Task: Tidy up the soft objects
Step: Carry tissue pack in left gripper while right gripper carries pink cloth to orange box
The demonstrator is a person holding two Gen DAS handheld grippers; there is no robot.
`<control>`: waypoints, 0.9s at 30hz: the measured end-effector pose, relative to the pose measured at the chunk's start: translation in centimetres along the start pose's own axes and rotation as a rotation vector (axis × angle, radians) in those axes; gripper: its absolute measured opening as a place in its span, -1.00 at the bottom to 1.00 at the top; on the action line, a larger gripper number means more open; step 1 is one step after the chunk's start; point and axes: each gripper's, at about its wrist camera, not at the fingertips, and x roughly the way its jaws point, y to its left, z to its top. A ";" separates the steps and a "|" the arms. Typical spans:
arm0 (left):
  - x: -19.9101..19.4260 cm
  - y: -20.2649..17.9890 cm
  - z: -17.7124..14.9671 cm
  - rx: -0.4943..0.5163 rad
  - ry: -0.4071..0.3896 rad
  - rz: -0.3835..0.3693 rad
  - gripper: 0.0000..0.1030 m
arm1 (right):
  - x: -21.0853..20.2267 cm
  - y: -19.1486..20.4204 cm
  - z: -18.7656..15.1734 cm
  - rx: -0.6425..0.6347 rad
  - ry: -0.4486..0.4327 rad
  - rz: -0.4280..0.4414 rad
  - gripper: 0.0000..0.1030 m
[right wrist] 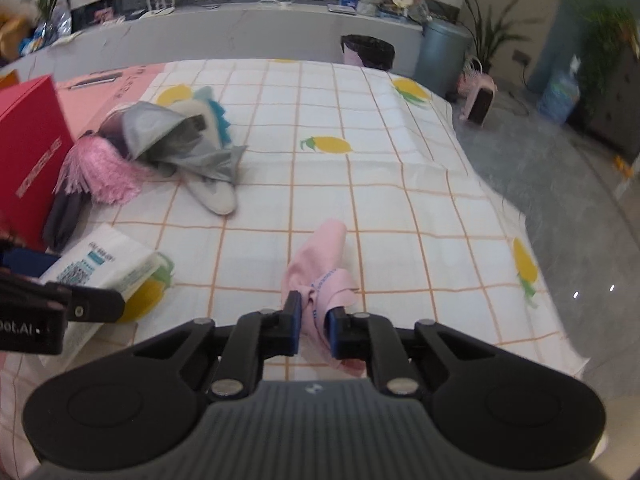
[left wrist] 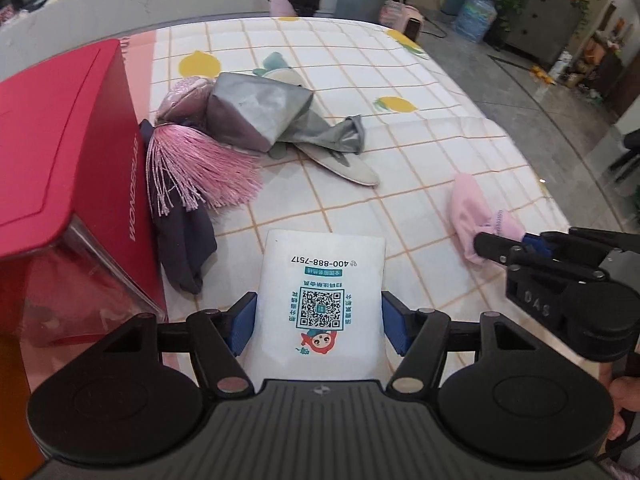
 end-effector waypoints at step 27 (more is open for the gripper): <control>-6.5 0.4 9.9 0.034 -0.027 0.067 0.44 | -3.5 -2.3 10.4 0.172 0.046 -0.086 -0.78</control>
